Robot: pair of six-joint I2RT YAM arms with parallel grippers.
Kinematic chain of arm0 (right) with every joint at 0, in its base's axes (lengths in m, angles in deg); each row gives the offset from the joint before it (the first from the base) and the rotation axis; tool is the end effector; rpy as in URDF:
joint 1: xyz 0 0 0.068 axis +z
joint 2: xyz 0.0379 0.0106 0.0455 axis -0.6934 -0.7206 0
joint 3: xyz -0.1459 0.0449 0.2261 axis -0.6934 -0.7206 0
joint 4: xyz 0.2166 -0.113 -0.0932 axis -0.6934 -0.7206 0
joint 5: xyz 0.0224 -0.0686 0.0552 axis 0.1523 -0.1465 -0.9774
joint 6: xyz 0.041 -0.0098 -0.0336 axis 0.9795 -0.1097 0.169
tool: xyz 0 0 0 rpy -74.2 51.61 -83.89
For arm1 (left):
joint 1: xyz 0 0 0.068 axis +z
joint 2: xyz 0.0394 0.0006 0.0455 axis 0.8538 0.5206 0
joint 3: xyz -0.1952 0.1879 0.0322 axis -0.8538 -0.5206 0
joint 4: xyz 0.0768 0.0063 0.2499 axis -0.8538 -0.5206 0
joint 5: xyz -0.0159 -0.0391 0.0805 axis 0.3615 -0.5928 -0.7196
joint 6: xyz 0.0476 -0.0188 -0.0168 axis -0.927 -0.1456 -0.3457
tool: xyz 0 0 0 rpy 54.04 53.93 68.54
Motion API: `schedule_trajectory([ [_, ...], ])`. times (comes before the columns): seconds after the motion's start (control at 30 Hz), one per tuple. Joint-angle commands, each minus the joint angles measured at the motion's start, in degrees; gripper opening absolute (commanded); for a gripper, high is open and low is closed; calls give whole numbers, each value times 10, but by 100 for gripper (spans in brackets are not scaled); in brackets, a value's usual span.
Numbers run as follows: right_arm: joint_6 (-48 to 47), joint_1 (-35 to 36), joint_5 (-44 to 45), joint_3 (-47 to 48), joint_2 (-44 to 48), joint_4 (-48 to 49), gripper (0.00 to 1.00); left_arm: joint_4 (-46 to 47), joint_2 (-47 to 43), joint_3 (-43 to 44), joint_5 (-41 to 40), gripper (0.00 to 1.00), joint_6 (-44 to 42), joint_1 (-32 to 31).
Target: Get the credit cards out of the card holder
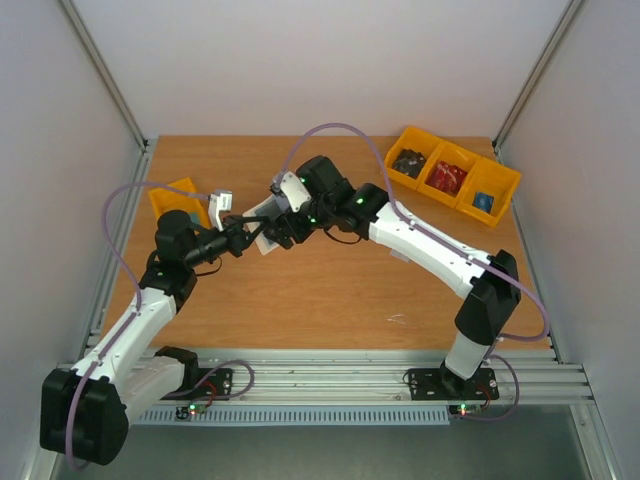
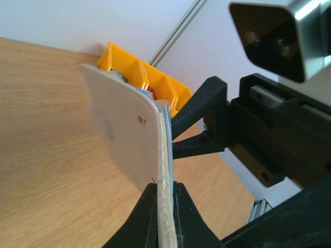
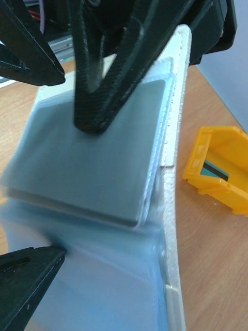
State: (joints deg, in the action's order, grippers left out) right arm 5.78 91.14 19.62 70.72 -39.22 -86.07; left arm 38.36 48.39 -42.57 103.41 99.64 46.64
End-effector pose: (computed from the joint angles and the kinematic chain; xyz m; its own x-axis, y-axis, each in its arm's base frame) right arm 0.2540 0.2903 0.3451 -0.0698 -0.6509 -0.7559 -0.9627 0.2424 -0.1199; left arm 0.2083 -0.0691 0.2771 -0.5252 -0.2516 -0.8130 0.6391 0.5142 -0.5720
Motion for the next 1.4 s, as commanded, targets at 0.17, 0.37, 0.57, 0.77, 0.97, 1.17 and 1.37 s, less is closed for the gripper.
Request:
schedule_trajectory([
  [0.17,33,22,46,35,-58,22,85,59,-15,14,10,0,3,-6],
  [0.37,32,21,56,33,-56,29,52,63,-17,11,10,0,6,-7],
  [0.57,26,17,23,34,-53,26,35,75,-19,4,27,1,5,-7],
  [0.77,35,-10,-77,17,-36,44,25,100,-23,-4,43,25,20,1],
  [0.97,64,-44,-186,-8,-21,83,24,110,-28,-4,59,35,47,19],
  [1.17,85,-72,-269,-18,-10,119,22,115,-35,-9,64,39,66,33],
  [1.37,74,-73,-303,-13,-3,118,22,95,-33,-9,67,31,50,33],
])
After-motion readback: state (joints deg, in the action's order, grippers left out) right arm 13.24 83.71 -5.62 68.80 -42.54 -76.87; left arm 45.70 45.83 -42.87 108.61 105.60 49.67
